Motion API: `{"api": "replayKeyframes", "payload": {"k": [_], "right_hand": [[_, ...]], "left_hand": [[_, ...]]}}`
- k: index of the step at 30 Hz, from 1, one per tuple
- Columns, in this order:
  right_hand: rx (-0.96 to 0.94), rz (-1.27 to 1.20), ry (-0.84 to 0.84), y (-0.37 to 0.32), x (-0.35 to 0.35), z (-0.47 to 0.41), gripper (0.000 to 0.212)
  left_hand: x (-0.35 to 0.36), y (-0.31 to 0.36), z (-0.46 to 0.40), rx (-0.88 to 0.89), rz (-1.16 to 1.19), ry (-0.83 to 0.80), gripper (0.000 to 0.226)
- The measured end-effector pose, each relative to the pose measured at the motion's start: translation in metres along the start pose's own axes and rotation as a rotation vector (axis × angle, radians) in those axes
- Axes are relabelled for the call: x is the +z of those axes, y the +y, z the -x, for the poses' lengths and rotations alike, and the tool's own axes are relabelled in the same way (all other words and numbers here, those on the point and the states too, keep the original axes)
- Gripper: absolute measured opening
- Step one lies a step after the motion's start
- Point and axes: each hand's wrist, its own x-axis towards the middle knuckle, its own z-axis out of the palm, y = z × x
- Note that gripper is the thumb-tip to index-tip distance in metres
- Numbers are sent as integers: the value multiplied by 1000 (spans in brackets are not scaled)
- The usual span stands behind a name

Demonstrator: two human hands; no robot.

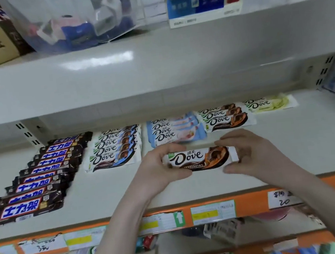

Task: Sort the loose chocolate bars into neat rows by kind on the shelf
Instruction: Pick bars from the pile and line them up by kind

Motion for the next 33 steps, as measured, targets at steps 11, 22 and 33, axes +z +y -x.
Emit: {"api": "replayKeyframes", "payload": {"k": [11,22,33], "right_hand": [[-207,400,184,55,-45,-5,26],[130,-22,161,87,-89,-63,15],[34,125,232,102,-75,-83,15]], "left_hand": [[60,14,-54,356,-755,16,18],[96,26,-109,152,-503,204,10],[101,13,-116,227,-777,205,24]]}}
